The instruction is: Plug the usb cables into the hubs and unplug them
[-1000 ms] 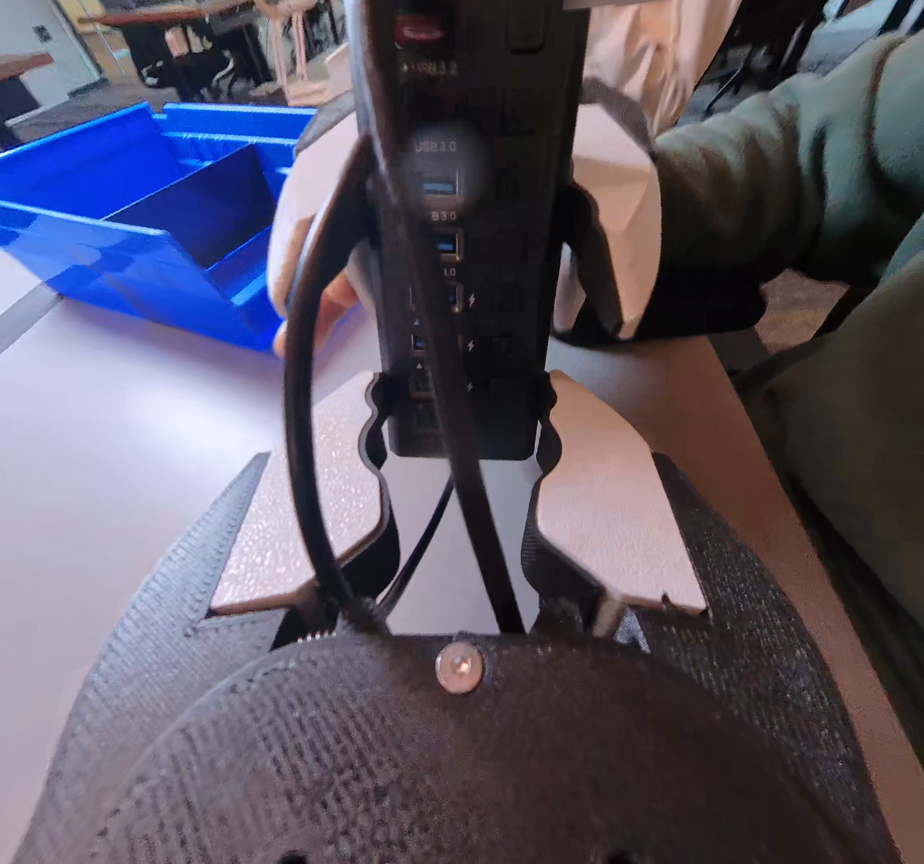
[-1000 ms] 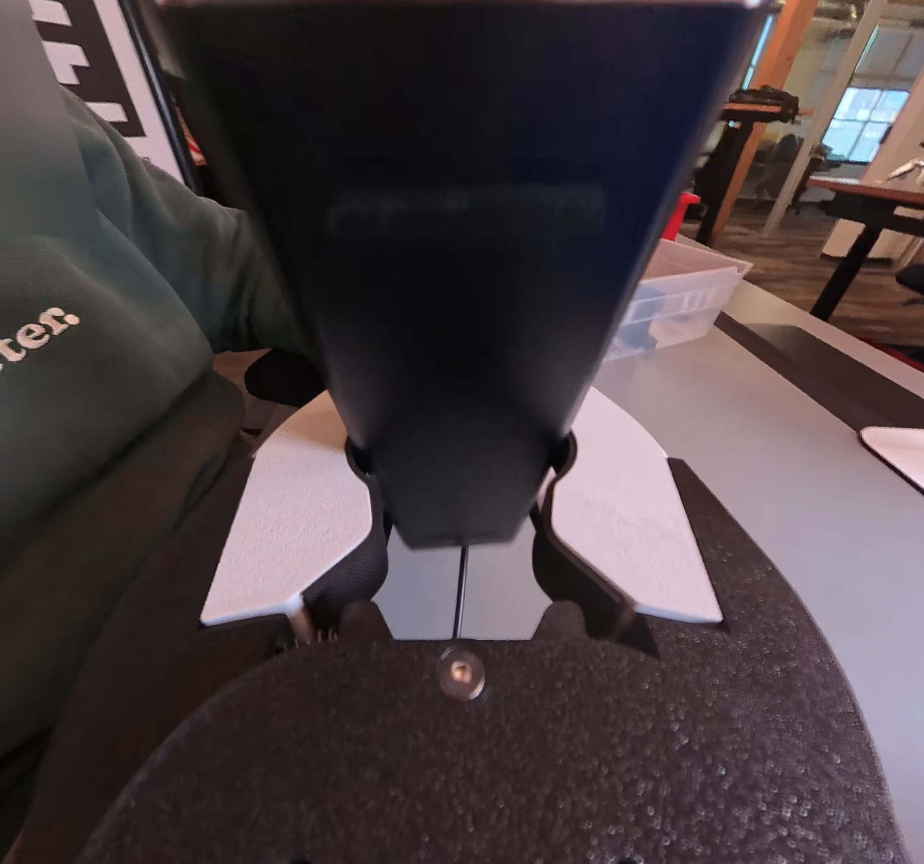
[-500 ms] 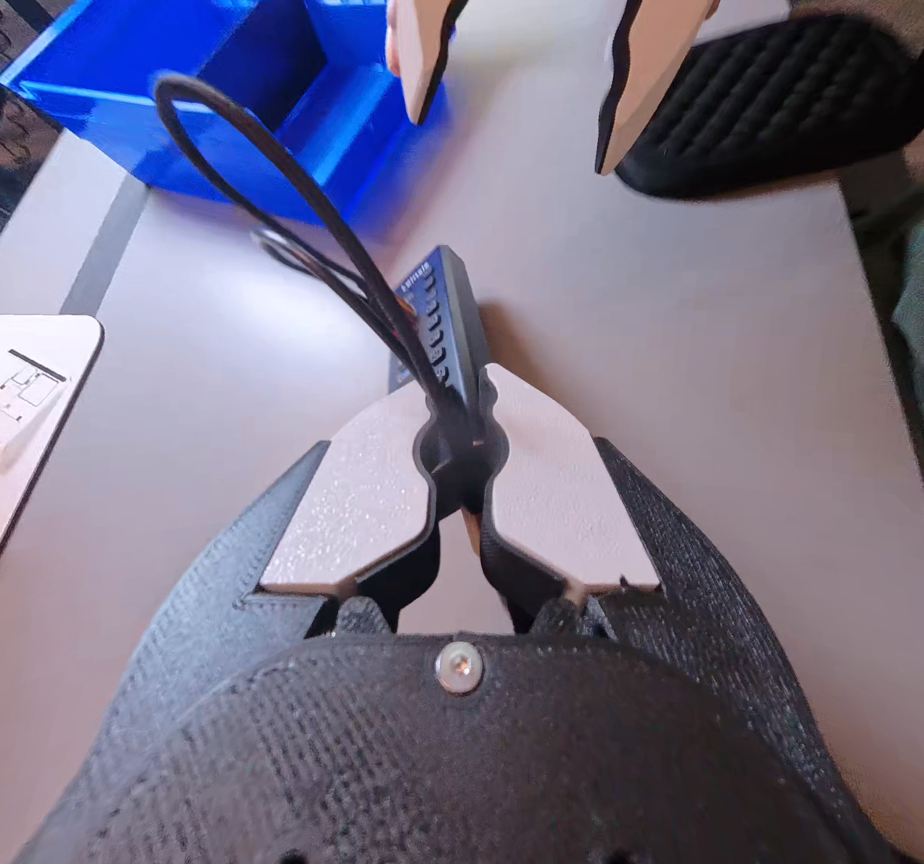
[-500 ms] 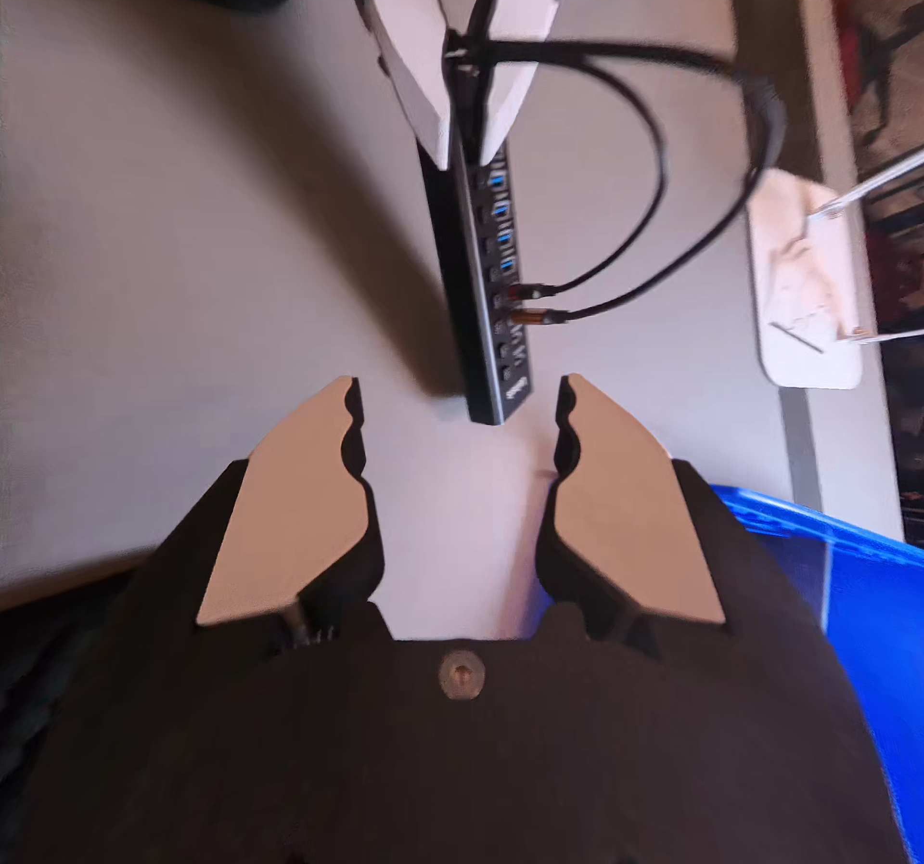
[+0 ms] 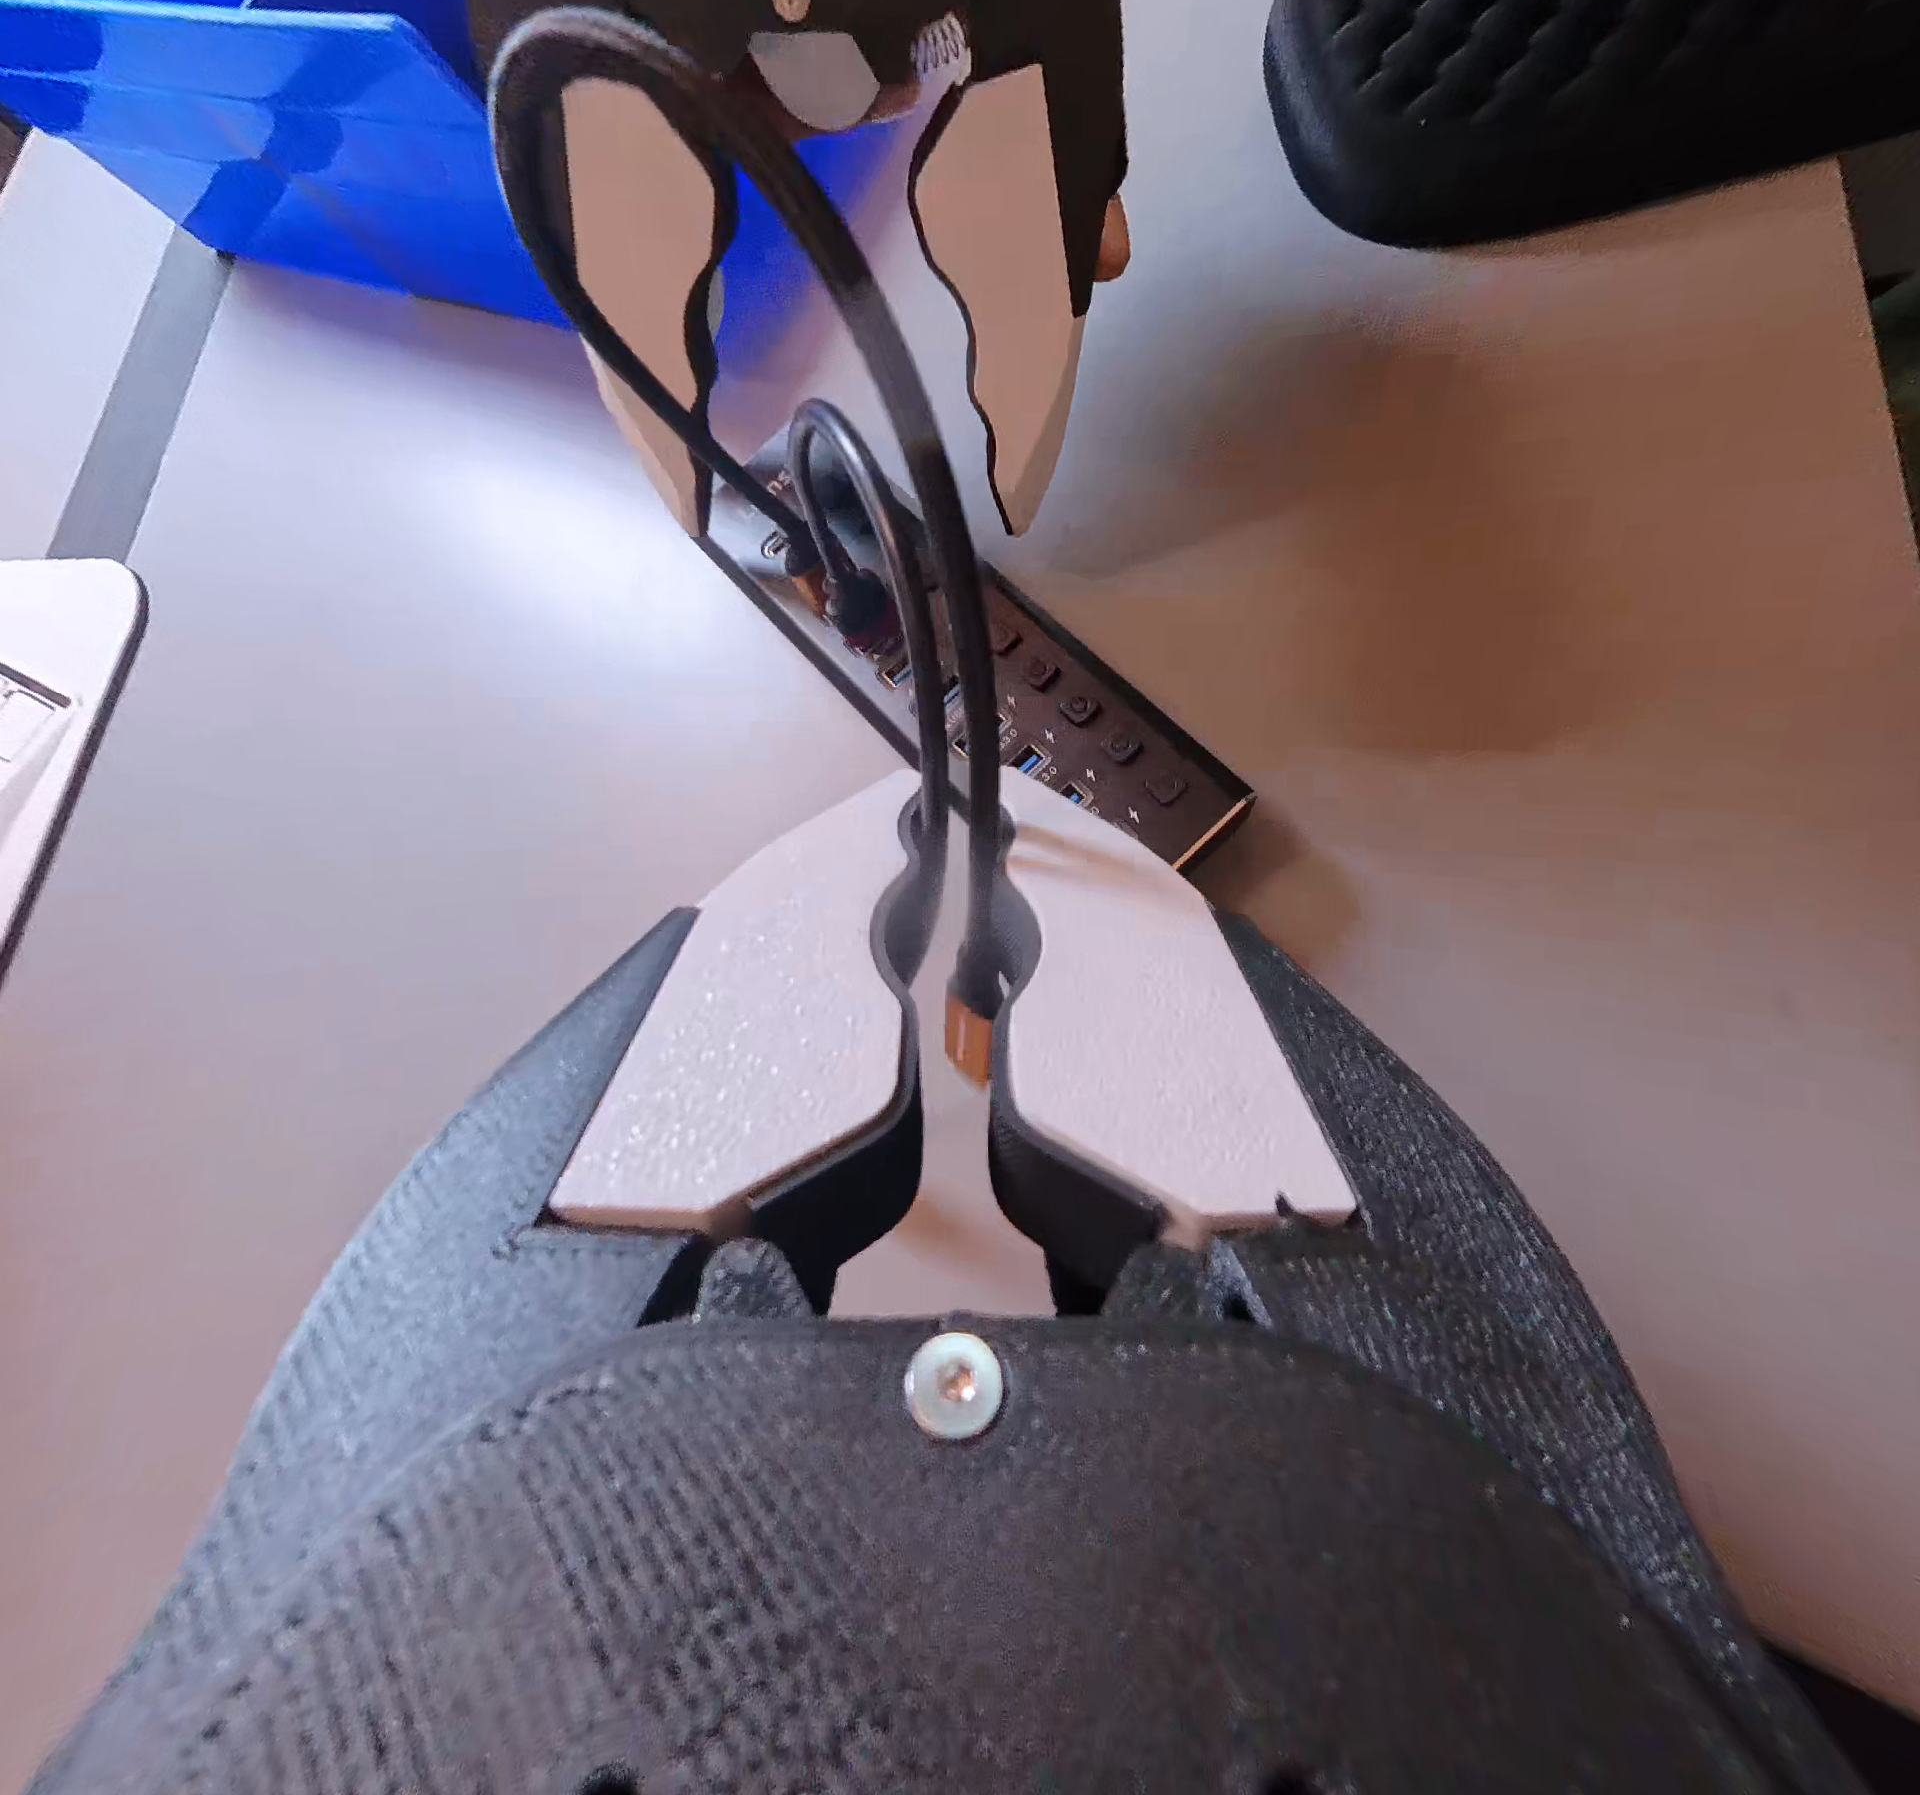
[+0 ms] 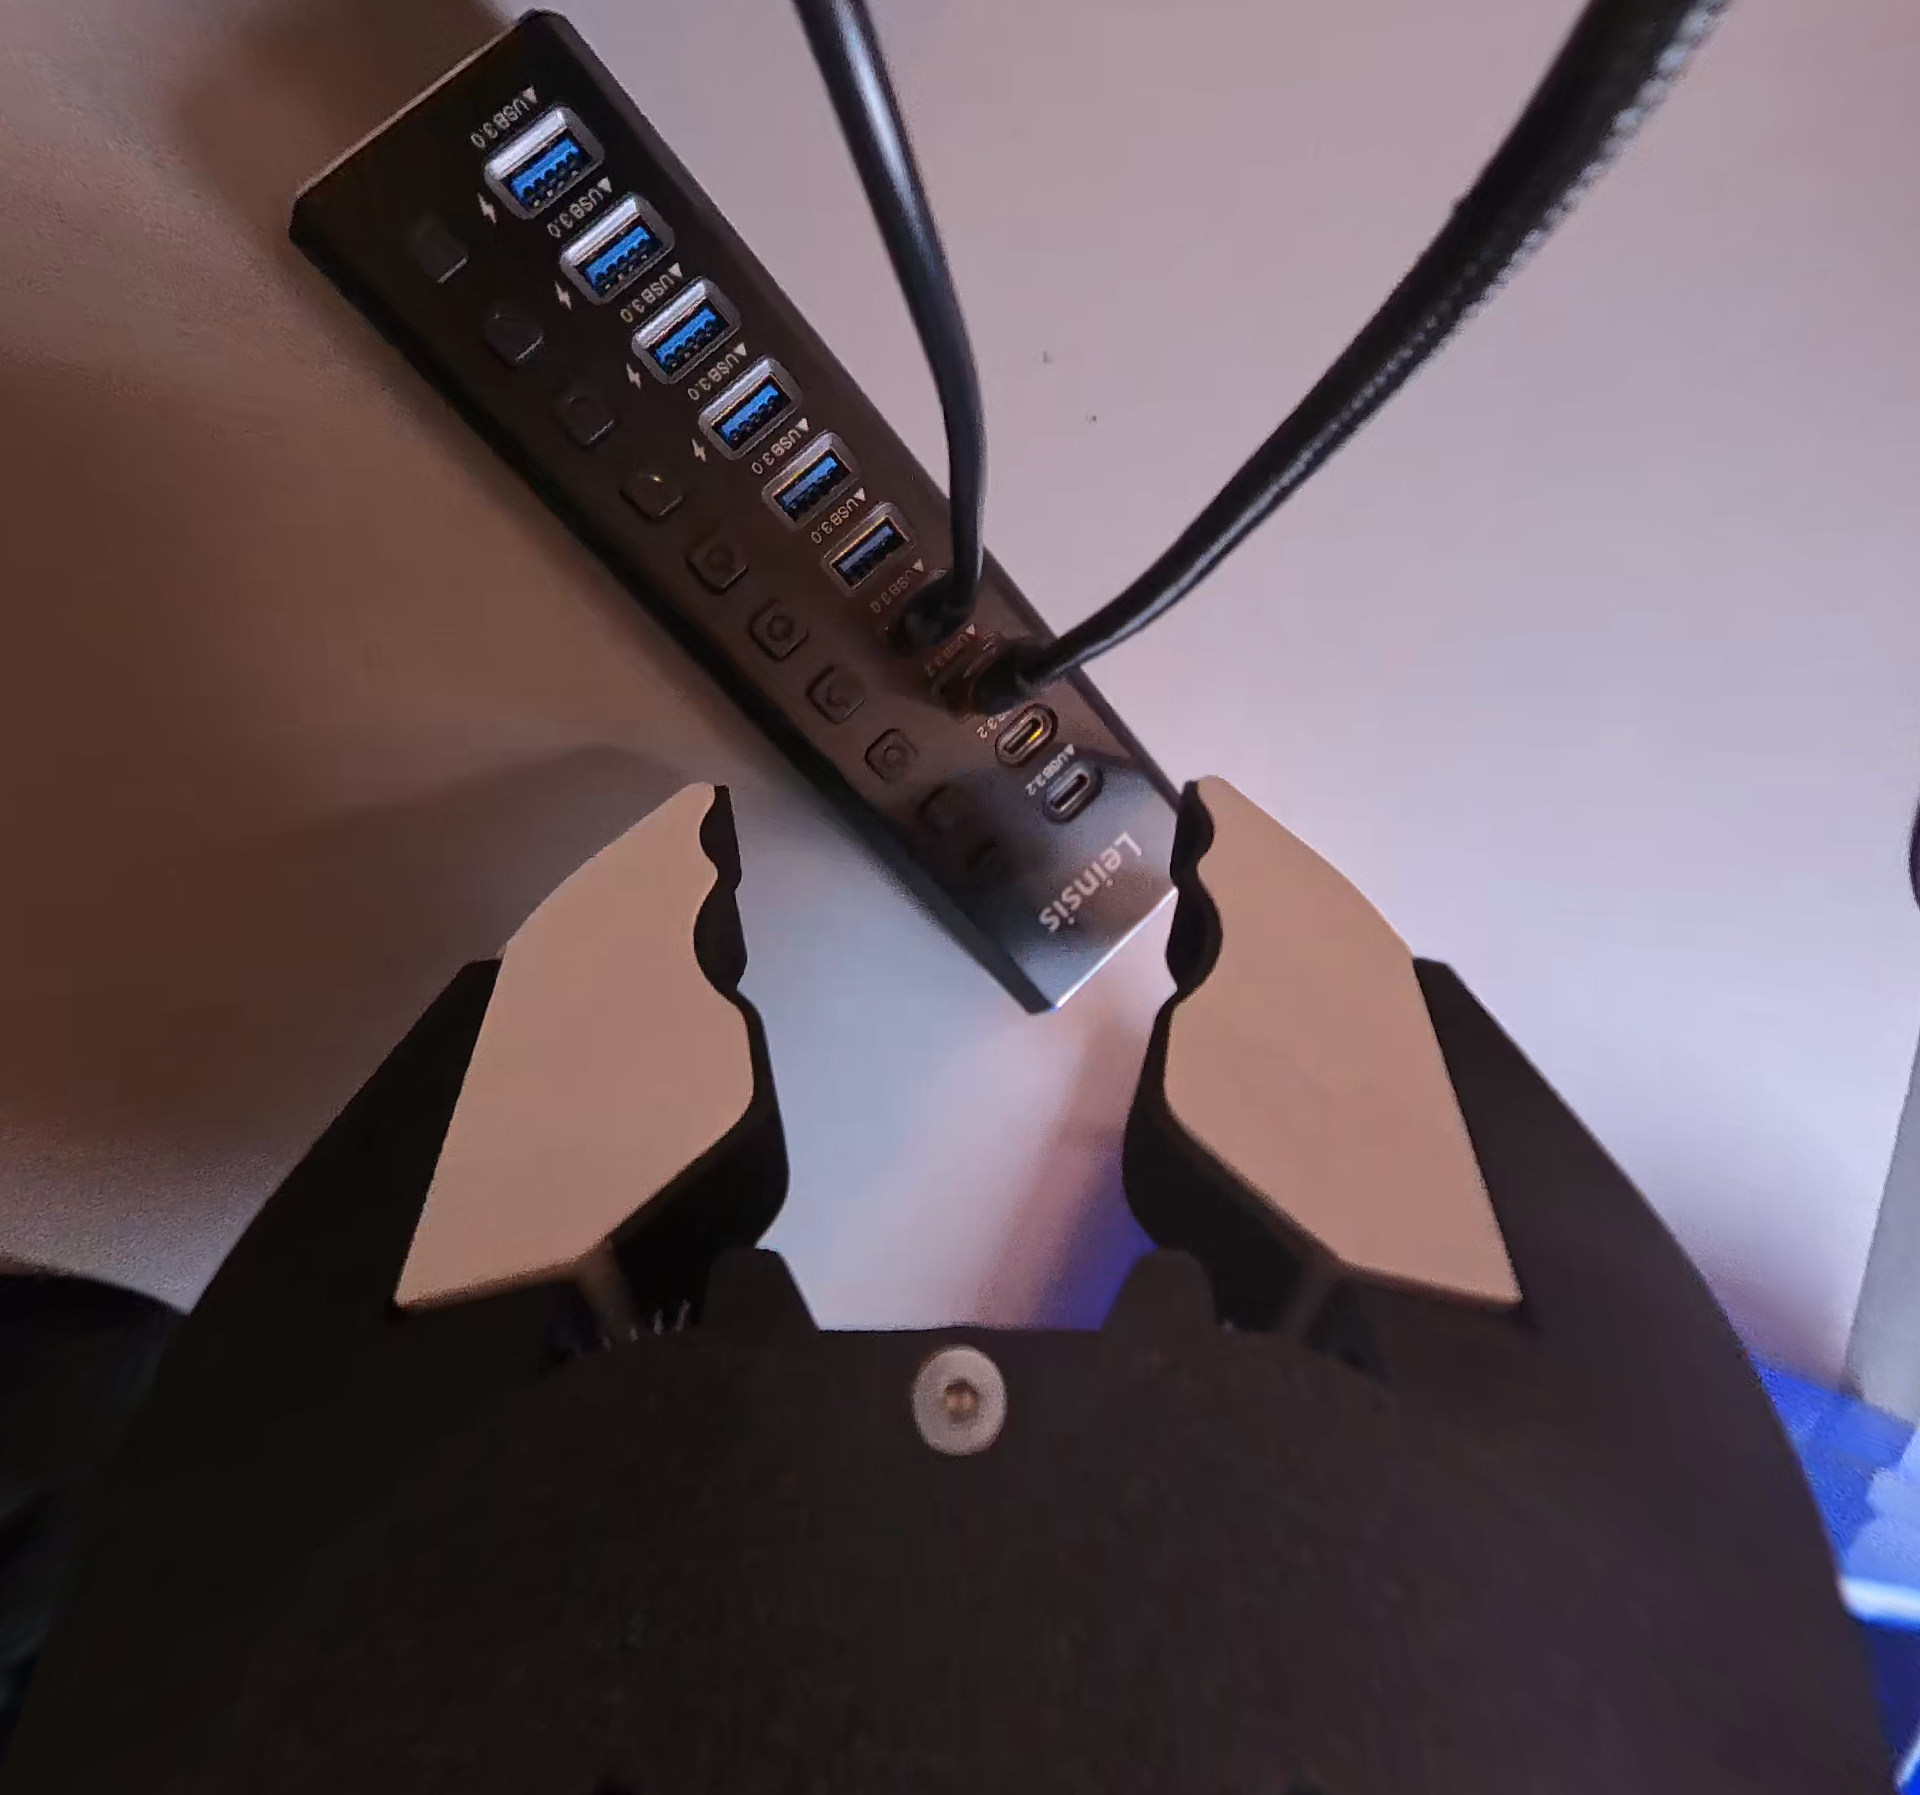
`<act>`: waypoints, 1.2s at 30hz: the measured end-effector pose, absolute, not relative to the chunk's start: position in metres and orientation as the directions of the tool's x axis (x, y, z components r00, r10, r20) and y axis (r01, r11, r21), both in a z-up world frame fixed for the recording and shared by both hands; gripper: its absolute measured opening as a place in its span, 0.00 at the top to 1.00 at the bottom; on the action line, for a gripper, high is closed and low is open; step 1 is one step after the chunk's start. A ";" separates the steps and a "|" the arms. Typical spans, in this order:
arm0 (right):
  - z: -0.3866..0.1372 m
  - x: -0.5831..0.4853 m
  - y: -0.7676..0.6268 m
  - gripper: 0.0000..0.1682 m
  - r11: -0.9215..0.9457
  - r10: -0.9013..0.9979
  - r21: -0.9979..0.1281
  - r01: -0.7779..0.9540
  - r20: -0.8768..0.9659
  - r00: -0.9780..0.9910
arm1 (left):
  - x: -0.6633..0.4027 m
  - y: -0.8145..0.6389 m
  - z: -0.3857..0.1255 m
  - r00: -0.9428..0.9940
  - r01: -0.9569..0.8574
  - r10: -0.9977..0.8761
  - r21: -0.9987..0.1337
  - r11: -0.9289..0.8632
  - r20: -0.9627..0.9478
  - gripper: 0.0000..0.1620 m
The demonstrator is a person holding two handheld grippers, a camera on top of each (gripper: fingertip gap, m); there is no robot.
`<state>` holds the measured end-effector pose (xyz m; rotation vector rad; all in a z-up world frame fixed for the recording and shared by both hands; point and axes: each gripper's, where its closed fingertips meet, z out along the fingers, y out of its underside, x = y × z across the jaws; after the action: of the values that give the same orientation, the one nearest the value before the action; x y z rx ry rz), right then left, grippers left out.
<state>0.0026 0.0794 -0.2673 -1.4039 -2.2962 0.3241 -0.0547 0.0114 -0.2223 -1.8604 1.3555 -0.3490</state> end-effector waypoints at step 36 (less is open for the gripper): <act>-0.289 0.000 0.059 0.57 0.597 0.792 -0.210 0.774 0.001 -0.611 | -0.090 -0.009 -0.156 0.261 0.052 -0.838 -0.874 -0.483 0.479 0.98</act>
<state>-0.0004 0.0593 -0.2889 -1.3379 -2.7225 0.2880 -0.0904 -0.0090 -0.1560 -1.6963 0.7304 -1.3397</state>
